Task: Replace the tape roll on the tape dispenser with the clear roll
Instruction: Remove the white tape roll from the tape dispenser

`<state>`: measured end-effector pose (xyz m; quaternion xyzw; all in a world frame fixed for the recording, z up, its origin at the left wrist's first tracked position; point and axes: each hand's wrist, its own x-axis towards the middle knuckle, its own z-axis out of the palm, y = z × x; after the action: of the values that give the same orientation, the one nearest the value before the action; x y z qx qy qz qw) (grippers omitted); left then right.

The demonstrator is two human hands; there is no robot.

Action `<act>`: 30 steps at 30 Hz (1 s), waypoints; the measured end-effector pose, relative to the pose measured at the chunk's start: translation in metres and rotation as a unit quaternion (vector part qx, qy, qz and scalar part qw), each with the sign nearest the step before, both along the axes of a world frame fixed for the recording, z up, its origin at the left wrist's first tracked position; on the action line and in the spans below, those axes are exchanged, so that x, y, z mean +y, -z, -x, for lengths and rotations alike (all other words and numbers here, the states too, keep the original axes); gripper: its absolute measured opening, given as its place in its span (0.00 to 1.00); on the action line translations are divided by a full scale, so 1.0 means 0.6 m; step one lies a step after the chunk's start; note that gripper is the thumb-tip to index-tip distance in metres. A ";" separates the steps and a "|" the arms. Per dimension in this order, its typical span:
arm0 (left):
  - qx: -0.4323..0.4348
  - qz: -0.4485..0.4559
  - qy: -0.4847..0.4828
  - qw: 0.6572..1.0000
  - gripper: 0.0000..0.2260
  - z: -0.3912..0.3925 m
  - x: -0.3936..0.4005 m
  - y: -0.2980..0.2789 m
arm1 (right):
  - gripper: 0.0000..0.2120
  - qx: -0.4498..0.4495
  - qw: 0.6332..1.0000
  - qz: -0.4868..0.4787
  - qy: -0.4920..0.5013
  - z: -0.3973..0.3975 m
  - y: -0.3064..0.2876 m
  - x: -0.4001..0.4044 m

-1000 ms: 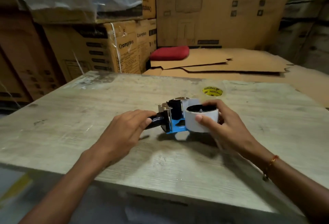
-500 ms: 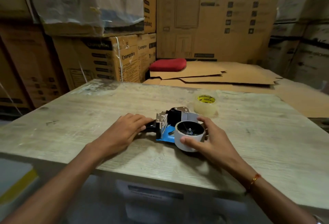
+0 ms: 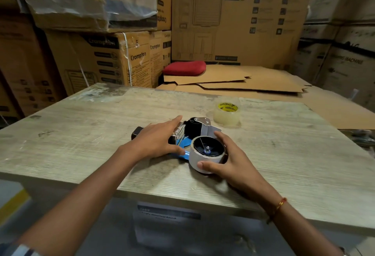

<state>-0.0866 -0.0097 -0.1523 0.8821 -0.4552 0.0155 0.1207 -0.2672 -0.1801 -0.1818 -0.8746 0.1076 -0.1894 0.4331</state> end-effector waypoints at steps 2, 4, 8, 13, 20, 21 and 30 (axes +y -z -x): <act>-0.007 -0.005 -0.004 1.000 0.52 0.000 -0.005 0.002 | 0.52 -0.008 1.000 0.003 0.016 -0.002 0.001 -0.001; -0.007 0.002 -0.010 1.000 0.51 0.002 -0.006 0.004 | 0.53 -0.016 0.999 0.005 0.029 -0.004 0.002 -0.002; 0.000 0.012 -0.019 1.000 0.49 0.008 -0.010 0.004 | 0.52 -0.035 0.998 0.005 0.051 -0.010 0.011 -0.003; -0.001 0.027 -0.031 0.999 0.49 0.011 -0.012 0.008 | 0.52 -0.043 0.998 0.003 0.048 -0.014 0.014 -0.007; 0.019 0.030 -0.032 0.999 0.48 0.006 -0.011 0.011 | 0.49 -0.047 0.998 -0.031 0.025 -0.018 0.008 -0.013; 0.019 0.030 -0.033 0.999 0.48 0.006 -0.012 0.011 | 0.49 -0.050 0.998 -0.033 0.027 -0.018 0.008 -0.014; 0.015 0.016 -0.016 1.000 0.48 -0.011 -0.025 0.008 | 0.45 0.010 0.999 -0.031 0.011 -0.003 -0.012 -0.030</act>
<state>-0.0802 -0.0246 -0.1569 0.8875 -0.4384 0.0118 0.1416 -0.2652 -0.1982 -0.1745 -0.8617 0.1271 -0.1818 0.4564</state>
